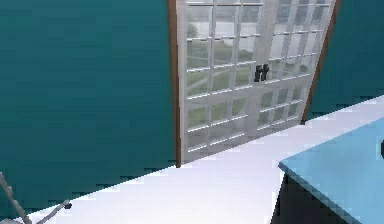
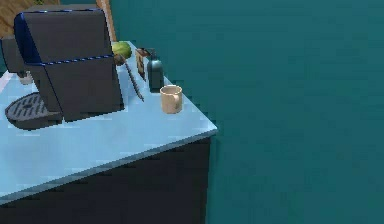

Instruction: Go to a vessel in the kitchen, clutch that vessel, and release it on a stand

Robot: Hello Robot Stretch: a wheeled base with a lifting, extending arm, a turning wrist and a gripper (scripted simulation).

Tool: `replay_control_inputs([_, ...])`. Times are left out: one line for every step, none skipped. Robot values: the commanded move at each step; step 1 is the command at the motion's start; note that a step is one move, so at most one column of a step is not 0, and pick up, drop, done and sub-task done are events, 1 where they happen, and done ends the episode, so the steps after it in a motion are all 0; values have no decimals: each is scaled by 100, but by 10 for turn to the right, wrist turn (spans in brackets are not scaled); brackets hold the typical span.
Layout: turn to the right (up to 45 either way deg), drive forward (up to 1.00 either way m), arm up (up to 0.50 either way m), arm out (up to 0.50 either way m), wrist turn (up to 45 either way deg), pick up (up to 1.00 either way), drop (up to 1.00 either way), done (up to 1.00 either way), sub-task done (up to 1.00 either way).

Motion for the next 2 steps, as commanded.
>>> replay_control_inputs([0,0,50,0,0,0,0,0,0])
replay_control_inputs([0,0,38,0,0,0,0,0,0])
